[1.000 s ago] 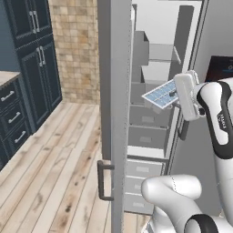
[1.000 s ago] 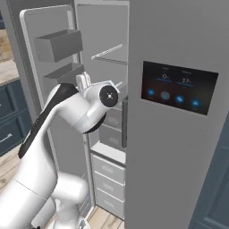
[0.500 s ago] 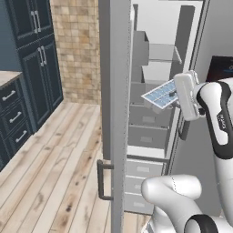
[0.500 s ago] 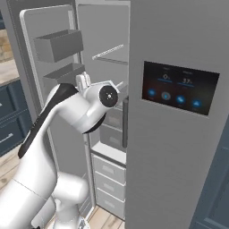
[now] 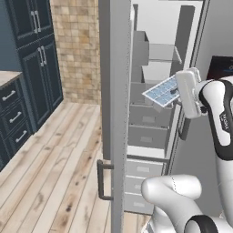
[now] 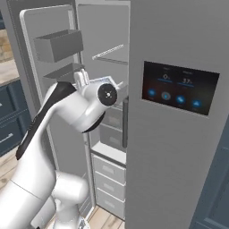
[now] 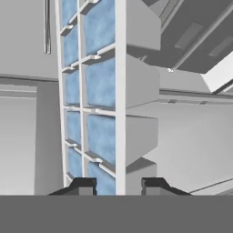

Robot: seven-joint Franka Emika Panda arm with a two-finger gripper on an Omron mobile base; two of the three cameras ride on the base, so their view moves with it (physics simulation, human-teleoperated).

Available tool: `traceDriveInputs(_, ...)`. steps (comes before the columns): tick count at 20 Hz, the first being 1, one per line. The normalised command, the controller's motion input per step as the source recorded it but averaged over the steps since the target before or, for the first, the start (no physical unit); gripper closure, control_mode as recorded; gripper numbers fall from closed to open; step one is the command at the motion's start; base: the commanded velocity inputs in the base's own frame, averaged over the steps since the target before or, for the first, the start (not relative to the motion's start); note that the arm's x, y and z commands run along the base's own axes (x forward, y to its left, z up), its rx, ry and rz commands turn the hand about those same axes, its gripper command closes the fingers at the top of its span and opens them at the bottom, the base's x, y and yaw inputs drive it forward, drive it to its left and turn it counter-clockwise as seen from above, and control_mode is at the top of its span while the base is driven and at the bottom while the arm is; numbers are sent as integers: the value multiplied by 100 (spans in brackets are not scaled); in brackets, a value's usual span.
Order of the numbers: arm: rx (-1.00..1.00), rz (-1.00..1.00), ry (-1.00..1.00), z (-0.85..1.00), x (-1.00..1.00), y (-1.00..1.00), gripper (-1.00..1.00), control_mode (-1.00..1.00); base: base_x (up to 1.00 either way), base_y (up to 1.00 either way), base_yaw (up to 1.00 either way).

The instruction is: The ice cube tray has been filled with water. Take the tray and place it in the freezer to make ice. Close the freezer door after placing the tray.

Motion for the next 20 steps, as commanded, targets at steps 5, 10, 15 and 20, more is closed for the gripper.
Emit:
traceDriveInputs(5, 0, 15, -6, 61, -24, -1, 100, -100, 0, 0, 0)
traceDriveInputs(10, -8, 17, 0, 51, -19, 0, 100, -100, 0, 0, 0)
traceDriveInputs(15, -12, 3, 0, 31, -2, 0, 100, -100, 0, 0, 0)
traceDriveInputs(20, -11, 0, 0, 9, 0, 0, 100, -100, 0, 0, 0)
